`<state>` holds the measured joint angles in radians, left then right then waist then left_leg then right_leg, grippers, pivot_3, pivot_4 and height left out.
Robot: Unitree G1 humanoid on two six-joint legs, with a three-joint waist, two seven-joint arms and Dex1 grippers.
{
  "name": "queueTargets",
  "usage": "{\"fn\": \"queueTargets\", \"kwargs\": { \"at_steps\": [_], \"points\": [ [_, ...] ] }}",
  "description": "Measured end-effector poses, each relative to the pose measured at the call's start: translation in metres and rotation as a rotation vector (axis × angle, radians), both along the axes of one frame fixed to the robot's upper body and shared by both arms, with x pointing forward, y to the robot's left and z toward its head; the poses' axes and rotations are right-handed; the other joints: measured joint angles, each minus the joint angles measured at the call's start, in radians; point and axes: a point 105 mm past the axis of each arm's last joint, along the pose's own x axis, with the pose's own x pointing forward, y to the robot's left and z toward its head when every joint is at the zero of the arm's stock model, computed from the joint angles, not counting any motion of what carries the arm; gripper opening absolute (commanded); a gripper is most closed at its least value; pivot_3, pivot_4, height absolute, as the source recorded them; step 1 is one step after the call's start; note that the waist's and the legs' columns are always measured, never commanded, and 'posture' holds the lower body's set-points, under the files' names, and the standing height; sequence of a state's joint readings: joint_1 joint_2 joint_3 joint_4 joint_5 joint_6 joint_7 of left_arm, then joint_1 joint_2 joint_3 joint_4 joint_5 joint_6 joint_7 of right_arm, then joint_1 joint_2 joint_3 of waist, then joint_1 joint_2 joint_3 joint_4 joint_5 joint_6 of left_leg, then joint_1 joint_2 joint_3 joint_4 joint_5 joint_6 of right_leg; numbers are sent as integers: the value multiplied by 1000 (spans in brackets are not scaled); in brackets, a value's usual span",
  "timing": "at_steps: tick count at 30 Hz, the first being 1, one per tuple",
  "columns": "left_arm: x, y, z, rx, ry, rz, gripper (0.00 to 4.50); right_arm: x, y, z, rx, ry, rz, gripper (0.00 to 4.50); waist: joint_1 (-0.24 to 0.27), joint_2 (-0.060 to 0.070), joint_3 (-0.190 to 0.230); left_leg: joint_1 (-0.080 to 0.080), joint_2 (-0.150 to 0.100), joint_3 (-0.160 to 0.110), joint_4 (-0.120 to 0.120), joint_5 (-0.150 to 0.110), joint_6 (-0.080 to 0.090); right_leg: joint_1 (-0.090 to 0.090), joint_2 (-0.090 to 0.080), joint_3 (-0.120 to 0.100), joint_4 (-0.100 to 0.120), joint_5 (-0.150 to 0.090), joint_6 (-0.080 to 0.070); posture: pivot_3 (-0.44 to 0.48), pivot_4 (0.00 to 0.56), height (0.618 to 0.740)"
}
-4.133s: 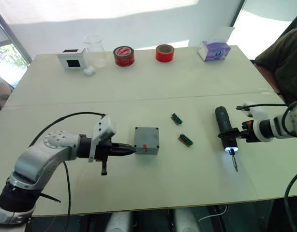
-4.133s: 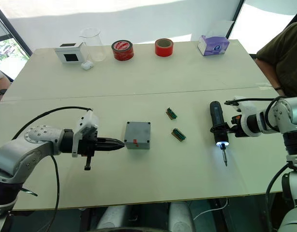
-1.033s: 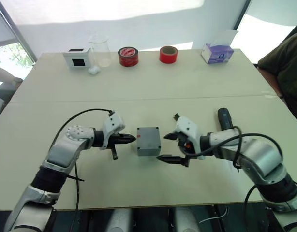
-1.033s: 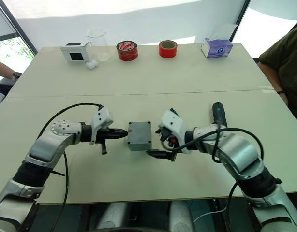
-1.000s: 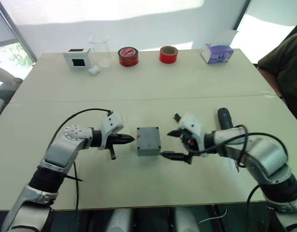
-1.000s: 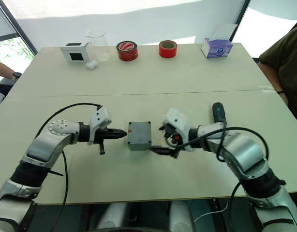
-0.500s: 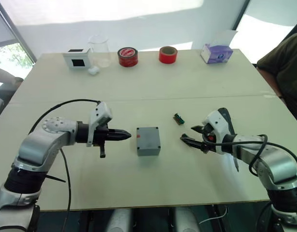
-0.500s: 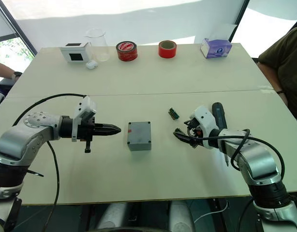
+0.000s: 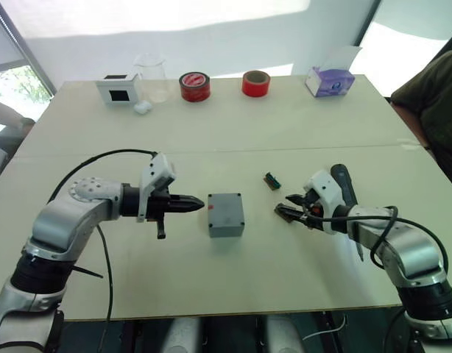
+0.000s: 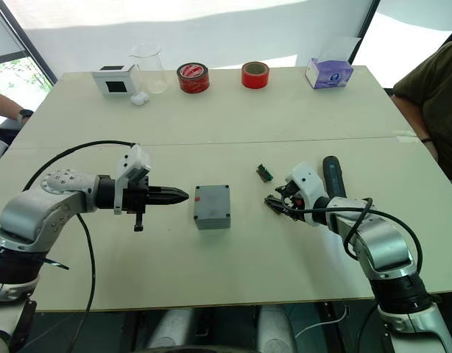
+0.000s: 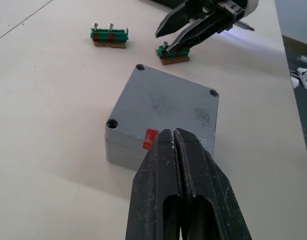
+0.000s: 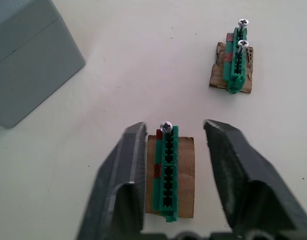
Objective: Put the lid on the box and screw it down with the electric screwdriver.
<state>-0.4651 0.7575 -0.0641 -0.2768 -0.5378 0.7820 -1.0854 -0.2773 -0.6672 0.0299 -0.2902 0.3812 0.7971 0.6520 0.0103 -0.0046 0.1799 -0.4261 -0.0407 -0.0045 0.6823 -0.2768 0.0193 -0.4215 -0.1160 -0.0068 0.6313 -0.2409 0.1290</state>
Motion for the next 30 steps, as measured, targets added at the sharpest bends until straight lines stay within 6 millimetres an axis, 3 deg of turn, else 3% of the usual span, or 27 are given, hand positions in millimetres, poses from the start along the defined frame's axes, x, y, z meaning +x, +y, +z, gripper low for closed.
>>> {"fn": "queueTargets", "kwargs": {
  "at_steps": [1, 2, 18, 24, 30],
  "points": [
    [0, 0, 0, -1, 1, 0, 0, 0, 0, 0, -2, 0, -2, 157, 0, 0, 0, 0, 0, 0, 0, 0, 0, 0, 0, 0, 0, 0, 0, 0, 150, 740],
    [0, 0, 0, -2, 1, 0, 0, 0, 0, 0, -3, -1, -2, 9, 0, 0, 0, 0, 0, 0, 0, 0, 0, 0, 0, 0, 0, 0, 0, 0, 150, 740],
    [-1, 1, -3, -4, 14, 2, 0, -1, 3, 5, 12, -20, 24, 9, 0, 0, 0, 0, 0, 0, 0, 0, 0, 0, 0, 0, 0, 0, 0, 0, 150, 740],
    [-3, 2, -6, -5, 26, 2, 0, 0, 3, 27, 60, -67, 47, 9, 0, 0, 0, 0, 0, 0, 0, 0, 0, 0, 0, 0, 0, 0, 0, 0, 150, 740],
    [-2, 8, -5, 4, 40, 7, 0, 3, 37, 64, 105, -180, 164, 9, -6, 0, 0, 0, 0, 0, 0, 0, 0, 0, 1, 0, 0, 0, 0, 0, 150, 740]
  ]
}}
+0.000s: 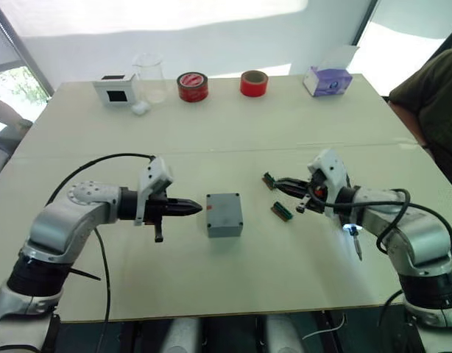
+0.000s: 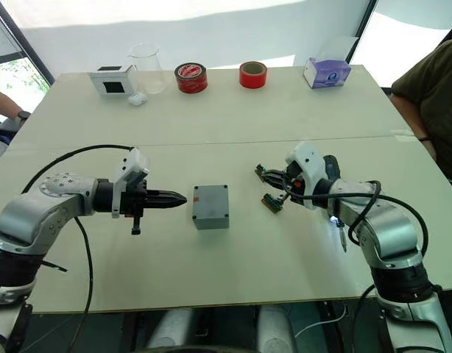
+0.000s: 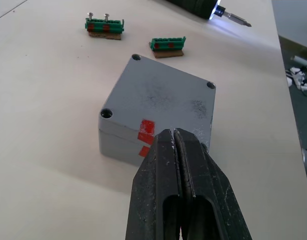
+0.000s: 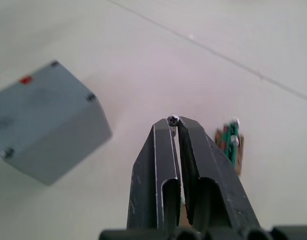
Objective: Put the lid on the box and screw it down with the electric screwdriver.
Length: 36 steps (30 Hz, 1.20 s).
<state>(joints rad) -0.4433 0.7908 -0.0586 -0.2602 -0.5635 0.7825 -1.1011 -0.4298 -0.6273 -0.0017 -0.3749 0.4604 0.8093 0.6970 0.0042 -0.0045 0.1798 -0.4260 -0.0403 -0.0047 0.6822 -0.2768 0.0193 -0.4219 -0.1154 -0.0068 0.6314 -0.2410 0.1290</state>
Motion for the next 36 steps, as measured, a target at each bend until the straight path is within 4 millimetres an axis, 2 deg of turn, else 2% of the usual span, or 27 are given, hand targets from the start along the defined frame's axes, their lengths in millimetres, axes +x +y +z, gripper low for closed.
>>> {"fn": "queueTargets", "kwargs": {
  "at_steps": [3, 6, 20, 36],
  "points": [
    [0, 2, 1, -3, 2, 4, 0, -1, 19, -3, 15, 8, 55, 9, 3, 0, 0, 0, 0, 0, 0, 0, 0, 0, 0, 0, 0, 0, 0, 0, 150, 740],
    [0, 2, 0, -10, 5, 10, 0, -2, 30, -10, 18, 28, 87, 9, 7, 0, 0, 0, -1, 0, 0, 0, 0, 0, -1, 0, 0, 0, 0, 0, 150, 740],
    [-2, 2, -4, -10, 13, 45, 0, -6, 46, -22, 12, 64, 139, 9, 3, 0, 0, 0, -1, 0, 0, 0, 0, 0, 0, 0, 0, 0, 0, 0, 150, 740],
    [-2, 2, -5, -15, 13, 53, 0, -3, 45, -29, -16, 63, 129, 9, 3, 0, 0, 0, -1, 0, 0, 0, 0, 0, 0, 0, 0, 0, 0, 0, 150, 740]
  ]
}}
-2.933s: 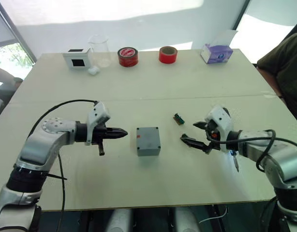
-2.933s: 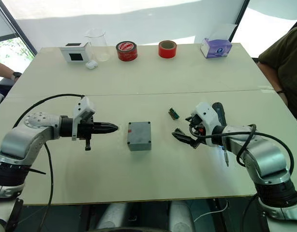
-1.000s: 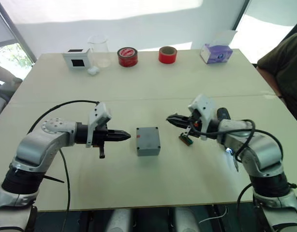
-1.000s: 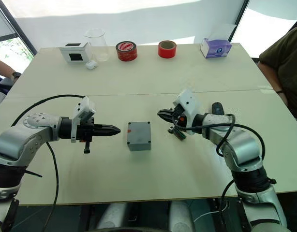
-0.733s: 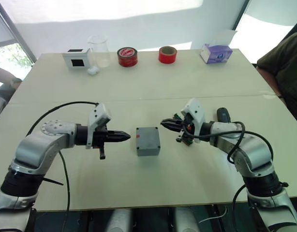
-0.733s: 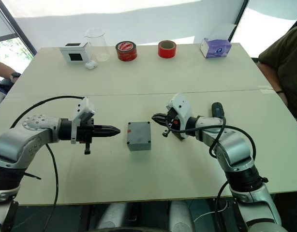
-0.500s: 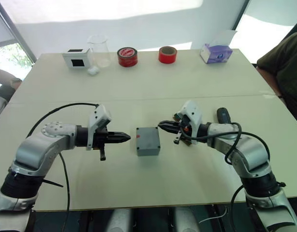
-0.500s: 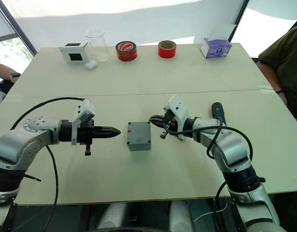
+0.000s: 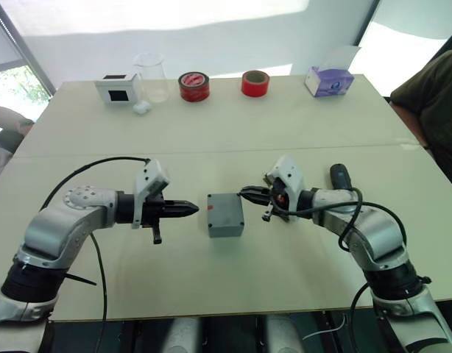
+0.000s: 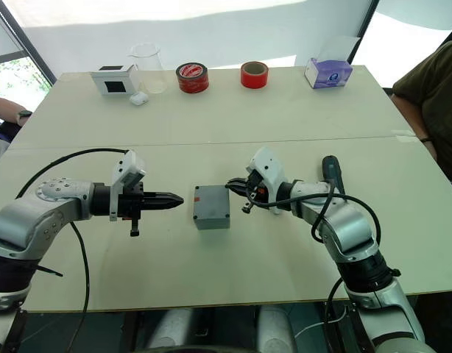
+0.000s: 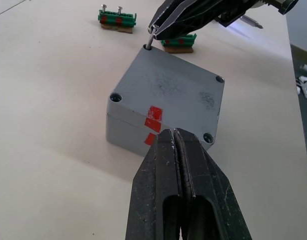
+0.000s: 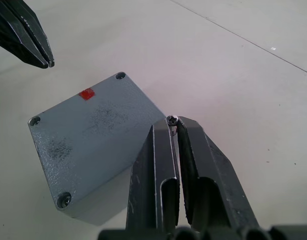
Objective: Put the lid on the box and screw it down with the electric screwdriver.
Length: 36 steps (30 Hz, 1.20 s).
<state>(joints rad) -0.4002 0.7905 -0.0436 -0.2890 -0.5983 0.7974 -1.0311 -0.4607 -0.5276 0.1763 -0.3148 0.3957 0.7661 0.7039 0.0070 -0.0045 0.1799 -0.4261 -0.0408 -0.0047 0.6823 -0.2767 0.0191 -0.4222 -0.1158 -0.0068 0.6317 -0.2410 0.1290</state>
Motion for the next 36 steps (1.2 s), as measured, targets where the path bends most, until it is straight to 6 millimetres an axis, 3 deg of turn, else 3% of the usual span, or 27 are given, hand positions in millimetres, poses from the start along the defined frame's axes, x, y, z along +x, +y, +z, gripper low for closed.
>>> {"fn": "queueTargets", "kwargs": {
  "at_steps": [9, 12, 20, 21, 23, 26, 28, 29, 36],
  "points": [
    [0, -1, 0, -4, 0, -1, 0, 3, 2, -7, -5, 14, -2, 9, 0, 0, 0, 0, 0, 0, 0, 0, 0, 0, 0, 0, 0, 0, 0, 0, 150, 740],
    [0, -1, 0, -4, 0, 0, 0, 4, 3, -7, -12, 12, 2, 735, 0, 0, 0, 0, 0, 0, 0, 0, 0, 0, 0, 0, 0, 0, 0, 0, 150, 740],
    [1, -1, -1, -3, -2, 6, 0, 4, 2, -8, -24, 11, 0, 3779, 0, 0, 0, 0, 0, 0, 0, 0, 0, 0, 0, 0, 0, 0, 0, 0, 150, 740],
    [0, -1, -1, -3, -1, 6, 0, 4, 1, -8, -24, 11, -1, 3987, 0, 0, 0, 0, 0, 0, 0, 0, 0, 0, 0, 0, 0, 0, 0, 0, 150, 740],
    [0, -2, 0, -13, 0, 3, 0, 6, -4, -6, -7, 37, -25, 3987, 1, 0, 0, 0, 0, 0, 0, 0, 0, 0, 0, 0, 0, 0, 0, 0, 150, 740],
    [3, -7, 14, -38, -37, -19, 0, 21, -33, 24, 72, 43, -175, 3987, 7, 0, 0, -1, 0, 0, 0, 0, 0, 0, -1, 0, 0, 0, 0, 0, 150, 740],
    [2, -12, 30, -22, -99, -66, 0, 28, -64, 54, 56, 10, -287, 3987, 9, 0, 0, 0, -1, 0, 0, 0, 0, 0, -1, 0, 0, 0, 0, 0, 150, 740],
    [0, -16, 38, -16, -128, -102, 0, 27, -84, 68, 35, 10, -348, 4267, 8, 0, 0, 0, -1, 0, 0, 0, 0, 1, -1, 0, -1, 0, 0, 0, 150, 740],
    [-15, -42, 47, 41, -197, -333, 0, 9, -144, 78, -67, 288, -570, 4267, -8, 1, 0, 0, 1, 2, -1, -1, 1, 0, 0, 0, -1, 0, 0, 0, 150, 740]
  ]
}}
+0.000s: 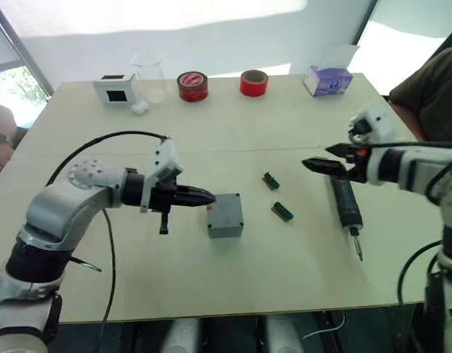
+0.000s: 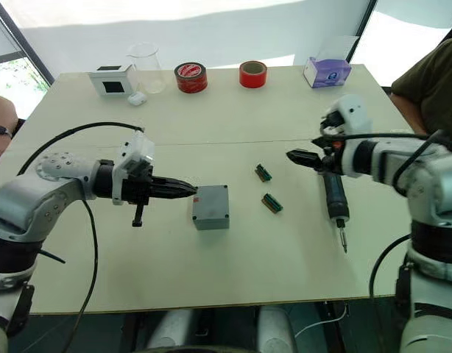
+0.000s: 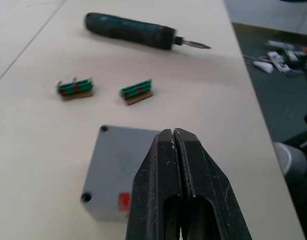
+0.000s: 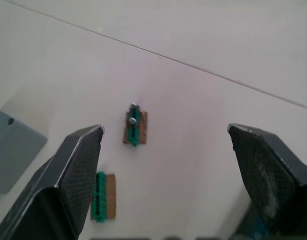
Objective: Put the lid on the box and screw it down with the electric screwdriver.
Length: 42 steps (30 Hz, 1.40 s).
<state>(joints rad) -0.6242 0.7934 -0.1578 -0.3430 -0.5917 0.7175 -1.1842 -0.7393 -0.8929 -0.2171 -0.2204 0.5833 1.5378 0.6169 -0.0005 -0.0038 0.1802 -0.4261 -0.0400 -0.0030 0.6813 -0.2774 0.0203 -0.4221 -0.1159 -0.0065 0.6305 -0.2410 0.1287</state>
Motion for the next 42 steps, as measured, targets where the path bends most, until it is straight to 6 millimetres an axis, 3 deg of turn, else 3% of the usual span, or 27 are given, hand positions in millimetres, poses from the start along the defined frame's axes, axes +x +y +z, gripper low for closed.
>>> {"fn": "queueTargets", "kwargs": {
  "at_steps": [2, 5, 6, 14, 25, 32, 33, 35, 39, 42],
  "points": [
    [-2, -8, 2, 9, -28, -52, 0, -4, -15, -10, -16, 97, -59, 4267, -3, 0, 0, 0, 0, 0, 0, 0, 0, 0, 0, 0, 0, 0, 0, 0, 150, 740],
    [-8, -14, 1, 31, -49, -126, 0, -25, -57, -31, -127, 319, -170, 4267, 11, 1, 1, -1, -1, 1, 1, -2, 3, 1, -2, 0, -2, 0, 0, 0, 150, 740],
    [-7, -14, -1, 34, -45, -131, 0, -30, -62, -35, -120, 367, -177, 4267, 9, 1, 1, -1, -1, 3, 1, -2, 3, 1, -2, 1, -2, 0, 0, 0, 150, 740],
    [-9, -22, -8, 13, -19, -147, 0, -25, -58, -74, -23, 571, -191, 4267, -14, 2, 1, -1, 0, 4, 1, -2, 3, -2, -1, 2, -1, 0, 1, 0, 150, 740],
    [-9, -14, -13, 2, 9, -65, 0, -6, -43, -88, -19, 616, -185, 4267, -11, 2, 1, -1, -1, 3, 2, -2, 3, -1, -1, 2, 0, 0, 1, 0, 150, 740],
    [-10, -7, -16, -3, 25, -10, 0, -1, -42, -93, -139, 611, -122, 4267, -12, -2, -1, 1, -1, 2, 2, -2, 3, 2, -1, 2, -1, 0, 1, 0, 150, 740],
    [-10, -6, -17, -4, 28, -4, 0, -1, -42, -94, -148, 612, -116, 3640, -12, -3, -2, 1, -1, 2, 2, -2, 3, 2, -1, 1, -1, 0, 1, 0, 150, 740],
    [-9, -6, -19, -5, 32, 8, 0, -1, -42, -95, -162, 613, -109, 3203, -12, -3, -2, 1, -1, 2, 2, -2, 3, 2, -1, 1, -1, 0, 1, 0, 150, 740],
    [-8, -5, -20, -11, 32, 37, 0, 2, -45, -97, -196, 608, -97, 1862, -12, -3, -2, 1, 0, 1, 2, -2, 3, 2, -1, 1, -1, 0, 1, 0, 150, 740],
    [-8, -6, -23, -17, 44, 54, 0, 3, -45, -97, -205, 605, -86, 1758, -12, -3, -2, 1, 0, 1, 2, -1, 2, 2, 0, 1, -1, 0, 1, 0, 150, 740]
  ]
}}
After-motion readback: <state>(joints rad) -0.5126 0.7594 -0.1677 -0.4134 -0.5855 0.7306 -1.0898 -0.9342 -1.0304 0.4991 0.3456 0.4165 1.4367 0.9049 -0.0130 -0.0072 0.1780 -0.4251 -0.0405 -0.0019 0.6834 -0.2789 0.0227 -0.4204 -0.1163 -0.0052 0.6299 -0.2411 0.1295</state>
